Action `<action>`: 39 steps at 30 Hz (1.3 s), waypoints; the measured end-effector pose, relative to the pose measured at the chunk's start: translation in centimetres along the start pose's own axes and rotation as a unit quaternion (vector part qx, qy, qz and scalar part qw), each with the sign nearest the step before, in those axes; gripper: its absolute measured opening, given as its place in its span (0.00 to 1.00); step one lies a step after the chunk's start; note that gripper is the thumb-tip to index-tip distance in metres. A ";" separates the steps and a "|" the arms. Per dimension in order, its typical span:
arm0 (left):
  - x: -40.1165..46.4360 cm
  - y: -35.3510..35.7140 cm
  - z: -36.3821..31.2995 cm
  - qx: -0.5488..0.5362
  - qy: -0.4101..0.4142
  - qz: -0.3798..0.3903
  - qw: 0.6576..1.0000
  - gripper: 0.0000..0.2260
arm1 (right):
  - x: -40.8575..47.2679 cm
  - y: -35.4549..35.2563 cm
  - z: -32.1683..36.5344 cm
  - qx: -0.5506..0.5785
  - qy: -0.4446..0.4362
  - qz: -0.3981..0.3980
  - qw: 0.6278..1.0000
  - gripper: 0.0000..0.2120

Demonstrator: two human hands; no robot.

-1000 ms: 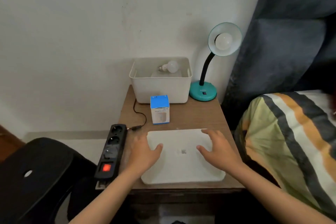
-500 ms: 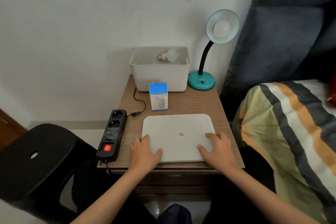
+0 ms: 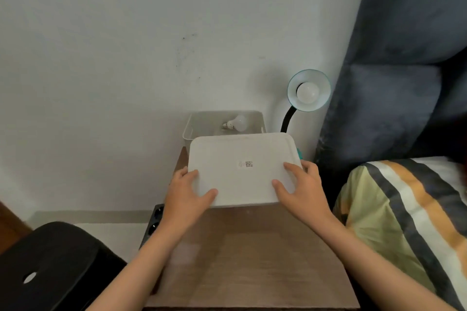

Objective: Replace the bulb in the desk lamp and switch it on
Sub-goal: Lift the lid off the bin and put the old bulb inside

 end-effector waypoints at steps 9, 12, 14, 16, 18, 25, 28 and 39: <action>13.4 -1.3 -2.5 0.036 -0.009 0.026 0.999 0.25 | 12.9 2.4 4.5 -0.002 0.031 0.038 0.999 0.25; 17.0 -1.3 -1.9 0.045 -0.024 0.045 0.998 0.29 | 15.9 4.2 5.0 -0.004 0.050 0.068 0.996 0.24; 18.8 -1.3 -1.3 0.049 -0.035 0.052 0.997 0.29 | 17.3 5.3 5.2 -0.010 0.056 0.083 0.995 0.22; 20.0 -1.2 -0.7 0.046 -0.043 0.056 0.996 0.29 | 18.2 6.2 5.5 -0.011 0.062 0.095 0.993 0.22; 20.8 -1.0 0.0 0.045 -0.049 0.054 0.996 0.29 | 18.7 6.8 5.9 -0.015 0.067 0.103 0.992 0.22; 21.2 0.0 1.3 0.053 -0.043 0.057 0.996 0.30 | 19.1 8.0 5.8 -0.026 0.067 0.087 0.994 0.24; 21.3 0.1 1.5 0.065 -0.038 0.066 0.995 0.30 | 18.9 8.3 5.6 -0.042 0.060 0.082 0.994 0.25; 20.8 0.4 1.7 0.088 -0.012 0.089 0.992 0.25 | 18.5 9.5 4.7 -0.059 0.041 0.057 0.996 0.26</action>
Point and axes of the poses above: each hand's wrist, its own x-axis towards the middle knuckle, its own y-axis out of the palm, z = x × y, the point moved 1 cm from there along x, towards the middle knuckle, and after that the axes turned 9 degrees about -x, right-handed, at the moved point
